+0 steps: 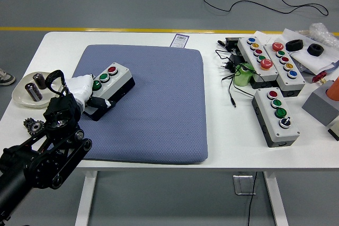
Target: Pick up the button,place it on the desk,press the button,press the button
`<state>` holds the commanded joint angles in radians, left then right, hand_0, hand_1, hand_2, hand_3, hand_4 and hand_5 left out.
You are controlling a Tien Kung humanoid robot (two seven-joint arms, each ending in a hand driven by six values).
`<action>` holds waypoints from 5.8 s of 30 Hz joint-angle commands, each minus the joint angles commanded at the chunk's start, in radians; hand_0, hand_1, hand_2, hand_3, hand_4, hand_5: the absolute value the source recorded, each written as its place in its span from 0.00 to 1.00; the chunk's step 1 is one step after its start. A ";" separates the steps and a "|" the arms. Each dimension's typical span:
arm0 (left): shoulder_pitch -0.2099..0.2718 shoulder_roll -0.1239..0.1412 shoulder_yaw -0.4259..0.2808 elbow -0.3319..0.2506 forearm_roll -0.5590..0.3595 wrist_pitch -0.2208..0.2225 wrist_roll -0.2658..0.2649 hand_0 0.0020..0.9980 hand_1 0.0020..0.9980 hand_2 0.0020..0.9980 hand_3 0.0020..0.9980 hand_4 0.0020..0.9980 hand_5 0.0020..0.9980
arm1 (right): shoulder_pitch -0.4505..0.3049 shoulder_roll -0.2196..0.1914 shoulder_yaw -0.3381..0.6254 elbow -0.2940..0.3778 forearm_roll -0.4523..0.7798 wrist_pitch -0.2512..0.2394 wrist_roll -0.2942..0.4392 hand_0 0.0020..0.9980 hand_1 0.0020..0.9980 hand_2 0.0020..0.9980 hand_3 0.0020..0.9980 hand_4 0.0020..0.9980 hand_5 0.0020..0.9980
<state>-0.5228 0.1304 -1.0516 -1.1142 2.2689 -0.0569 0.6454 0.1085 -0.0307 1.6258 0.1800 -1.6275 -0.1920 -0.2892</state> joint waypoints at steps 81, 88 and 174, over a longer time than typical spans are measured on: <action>0.001 0.250 0.226 -0.143 0.000 0.008 -0.710 0.97 1.00 1.00 0.99 0.97 0.48 | 0.000 0.002 0.011 0.000 -0.007 -0.001 -0.002 0.66 0.65 0.69 0.60 0.44 0.32; 0.021 0.250 0.186 -0.185 0.000 -0.056 -0.686 1.00 1.00 1.00 1.00 1.00 0.52 | -0.004 0.002 0.012 0.000 -0.010 -0.001 -0.003 0.66 0.65 0.69 0.60 0.44 0.32; 0.115 0.248 0.131 -0.462 -0.239 -0.246 -0.366 0.00 0.00 0.00 0.64 0.64 0.95 | 0.000 0.003 0.009 0.000 -0.007 0.000 -0.001 0.66 0.65 0.69 0.60 0.44 0.32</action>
<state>-0.4078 0.3782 -0.9207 -1.5762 2.0298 -0.3033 0.2798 0.1080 -0.0273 1.6344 0.1800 -1.6343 -0.1924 -0.2904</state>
